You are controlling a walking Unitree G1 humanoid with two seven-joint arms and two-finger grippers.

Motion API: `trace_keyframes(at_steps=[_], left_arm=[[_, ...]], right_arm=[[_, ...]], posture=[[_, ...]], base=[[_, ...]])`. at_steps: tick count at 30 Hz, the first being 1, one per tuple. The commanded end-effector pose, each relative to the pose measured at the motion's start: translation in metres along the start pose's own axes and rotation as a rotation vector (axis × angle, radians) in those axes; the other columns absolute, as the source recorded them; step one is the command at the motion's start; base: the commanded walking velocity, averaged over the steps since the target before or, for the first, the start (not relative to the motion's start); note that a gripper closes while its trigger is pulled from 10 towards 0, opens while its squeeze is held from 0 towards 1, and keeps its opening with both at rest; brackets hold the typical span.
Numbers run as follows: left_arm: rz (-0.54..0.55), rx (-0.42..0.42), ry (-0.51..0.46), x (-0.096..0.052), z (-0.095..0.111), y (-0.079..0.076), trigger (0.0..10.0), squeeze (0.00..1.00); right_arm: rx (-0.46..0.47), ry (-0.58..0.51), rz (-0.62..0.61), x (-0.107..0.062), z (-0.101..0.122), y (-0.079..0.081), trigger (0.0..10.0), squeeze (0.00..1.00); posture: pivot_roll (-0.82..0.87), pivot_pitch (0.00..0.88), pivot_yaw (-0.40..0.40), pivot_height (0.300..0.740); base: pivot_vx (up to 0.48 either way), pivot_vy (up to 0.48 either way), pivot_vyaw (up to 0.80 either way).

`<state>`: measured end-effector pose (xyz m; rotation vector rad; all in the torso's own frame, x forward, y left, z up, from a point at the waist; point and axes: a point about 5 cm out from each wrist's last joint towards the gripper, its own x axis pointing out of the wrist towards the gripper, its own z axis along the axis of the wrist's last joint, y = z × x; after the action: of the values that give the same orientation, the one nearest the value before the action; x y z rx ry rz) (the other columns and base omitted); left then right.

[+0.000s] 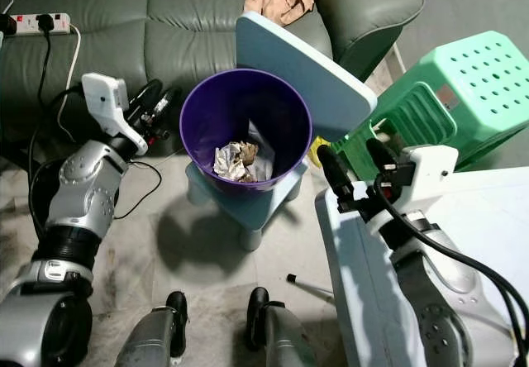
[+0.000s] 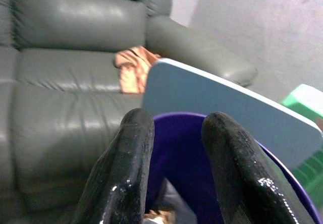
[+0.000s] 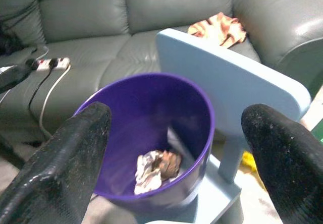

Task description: Picking trash to rubbish bin

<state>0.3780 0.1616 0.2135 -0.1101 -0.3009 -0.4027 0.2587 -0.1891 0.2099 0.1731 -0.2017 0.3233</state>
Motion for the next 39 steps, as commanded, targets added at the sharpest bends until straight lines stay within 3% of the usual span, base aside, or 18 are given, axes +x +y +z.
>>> trace_keyframes(at_steps=[1, 6, 9, 17, 24, 26, 28, 29, 39], left_arm=[[0.024, 0.023, 0.012, -0.005, -0.003, -0.003, 10.0, 0.00], [0.157, 0.025, 0.020, -0.022, -0.009, -0.007, 10.0, 0.00], [0.179, 0.024, 0.037, -0.027, -0.013, -0.012, 10.0, 0.00], [0.247, -0.017, 0.067, -0.032, -0.022, -0.015, 10.0, 0.00], [0.299, -0.042, 0.074, -0.026, -0.023, -0.012, 10.0, 0.00], [0.327, 0.036, 0.081, -0.024, -0.022, -0.009, 10.0, 0.00], [0.339, 0.028, 0.085, -0.023, -0.025, -0.008, 10.0, 0.00], [0.345, 0.074, 0.083, -0.023, -0.025, -0.008, 10.0, 0.00], [0.365, -0.016, 0.094, -0.018, -0.035, -0.011, 10.0, 0.00]], right_arm=[[-0.006, 0.000, -0.023, -0.002, -0.006, -0.004, 10.0, 0.00], [-0.012, -0.033, -0.113, 0.008, -0.017, -0.012, 10.0, 0.00], [-0.004, -0.048, -0.142, 0.013, -0.022, -0.016, 10.0, 0.00], [-0.018, -0.062, -0.165, 0.024, -0.031, -0.021, 10.0, 0.00], [-0.042, -0.065, -0.202, 0.034, -0.041, -0.030, 10.0, 0.00], [-0.061, -0.053, -0.207, 0.037, -0.045, -0.033, 10.0, 0.00], [-0.051, -0.047, -0.203, 0.040, -0.048, -0.033, 10.0, 0.00], [-0.060, -0.044, -0.199, 0.043, -0.049, -0.034, 10.0, 0.00], [-0.075, -0.027, -0.189, 0.054, -0.057, -0.037, 10.0, 0.00]], posture=[[-0.02, 0.236, -0.088, 0.740], [0.00, 0.195, -0.089, 0.740], [0.01, 0.173, -0.091, 0.740], [0.03, 0.086, -0.087, 0.740], [0.05, 0.021, -0.100, 0.740], [0.05, 0.010, -0.104, 0.740], [0.05, 0.000, -0.104, 0.740], [0.05, 0.000, -0.110, 0.740], [0.07, 0.000, -0.136, 0.740]], base=[[0.000, 0.000, 0.00], [0.000, 0.000, 0.00], [0.000, 0.000, 0.00], [0.000, 0.000, 0.00], [0.000, 0.000, 0.00], [0.000, 0.000, 0.00], [0.000, 0.000, 0.00], [0.000, 0.000, 0.00], [0.000, 0.000, 0.00]])
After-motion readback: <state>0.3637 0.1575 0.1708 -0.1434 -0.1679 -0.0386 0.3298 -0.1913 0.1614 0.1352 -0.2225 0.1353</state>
